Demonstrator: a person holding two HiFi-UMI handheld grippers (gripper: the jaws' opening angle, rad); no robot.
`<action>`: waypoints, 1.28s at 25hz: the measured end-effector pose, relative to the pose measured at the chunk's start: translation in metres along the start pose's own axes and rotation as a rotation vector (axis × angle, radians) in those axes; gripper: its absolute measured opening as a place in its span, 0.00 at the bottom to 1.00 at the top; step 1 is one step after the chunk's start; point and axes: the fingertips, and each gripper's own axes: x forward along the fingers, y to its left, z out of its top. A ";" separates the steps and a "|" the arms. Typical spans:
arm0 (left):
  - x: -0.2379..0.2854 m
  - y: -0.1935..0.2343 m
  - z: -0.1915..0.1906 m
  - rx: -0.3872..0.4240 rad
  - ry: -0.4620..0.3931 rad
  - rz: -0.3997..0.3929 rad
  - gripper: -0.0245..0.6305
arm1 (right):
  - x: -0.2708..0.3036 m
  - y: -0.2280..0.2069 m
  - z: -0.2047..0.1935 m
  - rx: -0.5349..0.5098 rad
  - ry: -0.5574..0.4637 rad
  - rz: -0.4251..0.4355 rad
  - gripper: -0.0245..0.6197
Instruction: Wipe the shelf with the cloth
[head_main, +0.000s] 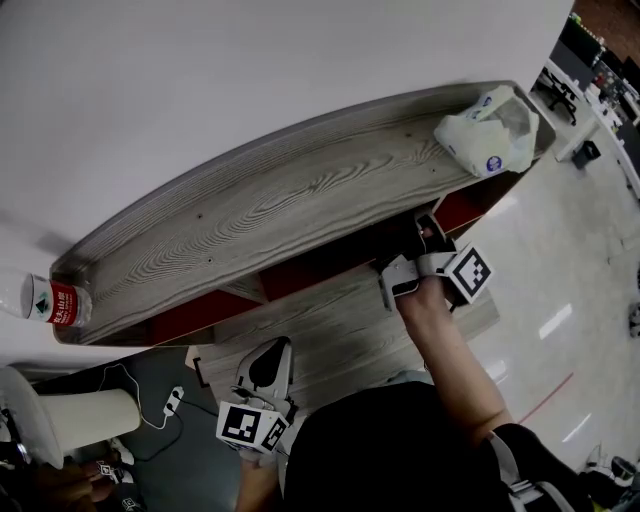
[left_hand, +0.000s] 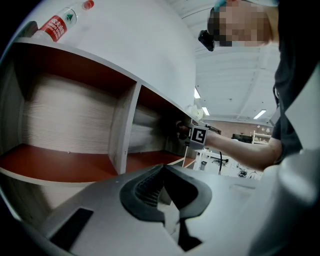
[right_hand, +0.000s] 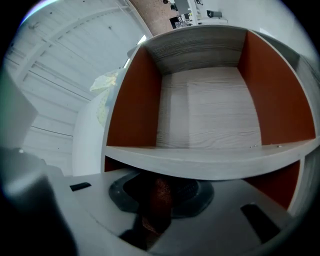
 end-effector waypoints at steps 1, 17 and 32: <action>0.000 0.001 0.000 -0.001 0.000 0.003 0.05 | 0.002 -0.004 0.000 0.000 -0.001 -0.007 0.16; 0.005 0.008 -0.002 -0.010 0.007 0.011 0.05 | -0.003 -0.080 -0.007 0.086 -0.023 -0.230 0.16; 0.003 0.006 -0.002 -0.009 0.000 -0.006 0.05 | -0.034 -0.099 -0.009 0.132 -0.048 -0.353 0.16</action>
